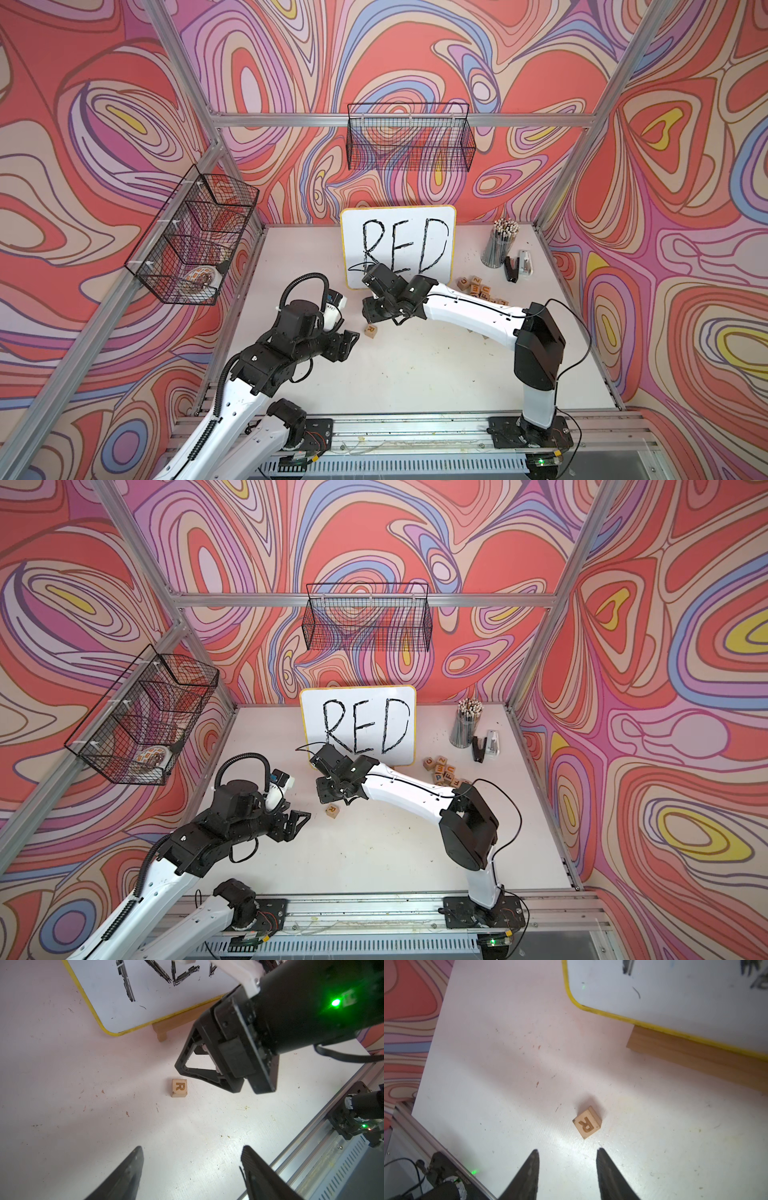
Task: Assemble the uppercase word "red" with letter blocks
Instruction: Pick up the letter block from the center of the board.
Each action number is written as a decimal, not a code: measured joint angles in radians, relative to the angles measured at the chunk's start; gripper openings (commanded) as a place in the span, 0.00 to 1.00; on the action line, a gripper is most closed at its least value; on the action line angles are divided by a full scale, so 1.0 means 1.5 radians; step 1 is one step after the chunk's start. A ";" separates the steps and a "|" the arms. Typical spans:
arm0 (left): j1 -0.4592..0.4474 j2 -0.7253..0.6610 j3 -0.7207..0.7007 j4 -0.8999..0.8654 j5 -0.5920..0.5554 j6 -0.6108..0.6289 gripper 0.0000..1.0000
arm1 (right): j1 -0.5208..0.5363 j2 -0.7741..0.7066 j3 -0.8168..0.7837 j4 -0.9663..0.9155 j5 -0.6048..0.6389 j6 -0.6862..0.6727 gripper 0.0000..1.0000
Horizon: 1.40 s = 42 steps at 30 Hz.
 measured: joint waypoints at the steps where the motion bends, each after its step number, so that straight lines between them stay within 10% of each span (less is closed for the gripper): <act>1: 0.000 0.003 0.000 0.000 0.002 0.000 0.77 | 0.002 0.005 -0.008 0.003 0.009 0.035 0.45; 17: 0.000 0.004 -0.001 0.000 0.006 0.000 0.77 | 0.005 0.110 0.006 0.028 0.004 0.310 0.45; 42: 0.000 0.002 -0.001 0.000 0.006 0.000 0.77 | 0.006 0.191 0.070 -0.019 -0.007 0.314 0.42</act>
